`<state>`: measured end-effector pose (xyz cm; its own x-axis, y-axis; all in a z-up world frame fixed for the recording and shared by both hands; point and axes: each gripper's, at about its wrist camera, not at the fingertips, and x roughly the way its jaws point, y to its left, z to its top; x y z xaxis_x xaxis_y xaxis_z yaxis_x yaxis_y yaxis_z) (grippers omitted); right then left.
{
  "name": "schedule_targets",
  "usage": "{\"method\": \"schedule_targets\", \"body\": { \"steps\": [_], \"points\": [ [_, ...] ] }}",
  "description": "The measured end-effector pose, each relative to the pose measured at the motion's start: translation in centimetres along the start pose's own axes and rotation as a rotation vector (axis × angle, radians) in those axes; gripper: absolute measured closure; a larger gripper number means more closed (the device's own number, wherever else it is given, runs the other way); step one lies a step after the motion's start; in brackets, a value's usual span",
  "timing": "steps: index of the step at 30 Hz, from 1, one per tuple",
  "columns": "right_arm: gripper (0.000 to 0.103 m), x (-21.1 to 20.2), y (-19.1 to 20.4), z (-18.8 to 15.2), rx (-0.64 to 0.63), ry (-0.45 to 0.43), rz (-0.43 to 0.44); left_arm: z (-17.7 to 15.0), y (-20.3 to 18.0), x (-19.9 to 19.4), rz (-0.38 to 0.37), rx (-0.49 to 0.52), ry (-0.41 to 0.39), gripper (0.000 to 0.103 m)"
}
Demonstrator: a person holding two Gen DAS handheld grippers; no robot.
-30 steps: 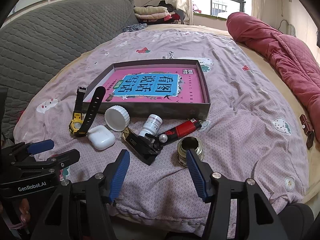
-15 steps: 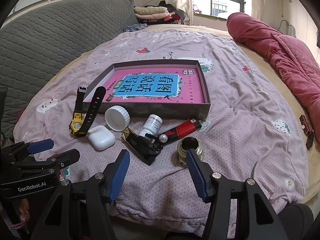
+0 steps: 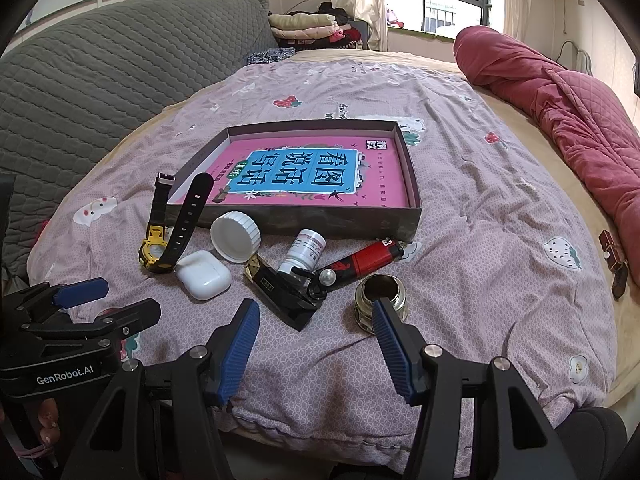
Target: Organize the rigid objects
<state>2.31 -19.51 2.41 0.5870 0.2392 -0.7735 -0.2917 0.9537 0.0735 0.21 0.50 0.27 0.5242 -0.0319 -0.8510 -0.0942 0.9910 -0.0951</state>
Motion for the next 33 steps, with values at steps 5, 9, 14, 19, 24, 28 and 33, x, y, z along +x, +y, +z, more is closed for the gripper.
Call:
{"method": "schedule_targets", "body": {
  "steps": [5,9,14,19,24,28,33],
  "points": [
    [0.045,0.0,0.0,0.0,0.000,-0.001,0.000,0.0,-0.1,-0.1,0.000,0.001,0.001,0.021],
    [0.045,-0.1,0.0,0.0,0.001,-0.002,-0.001,0.0,-0.1,-0.1,-0.001,0.000,-0.001,0.021],
    [0.045,-0.3,-0.1,0.3,0.006,-0.011,0.000,0.1,0.1,-0.2,0.001,-0.006,-0.005,0.021],
    [0.045,-0.7,-0.4,0.5,0.018,-0.026,0.005,0.4,1.1,-0.3,0.012,-0.025,-0.018,0.021],
    [0.045,-0.7,-1.1,0.7,0.034,-0.040,-0.002,0.8,2.8,-0.1,0.025,-0.068,-0.018,0.021],
    [0.045,-0.6,-2.0,0.7,0.055,-0.040,-0.008,1.0,4.0,0.4,0.031,-0.101,-0.009,0.021],
    [0.045,-0.2,-2.8,0.6,0.074,-0.032,-0.013,1.2,4.5,0.7,0.040,-0.090,-0.023,0.021]
  ]
}}
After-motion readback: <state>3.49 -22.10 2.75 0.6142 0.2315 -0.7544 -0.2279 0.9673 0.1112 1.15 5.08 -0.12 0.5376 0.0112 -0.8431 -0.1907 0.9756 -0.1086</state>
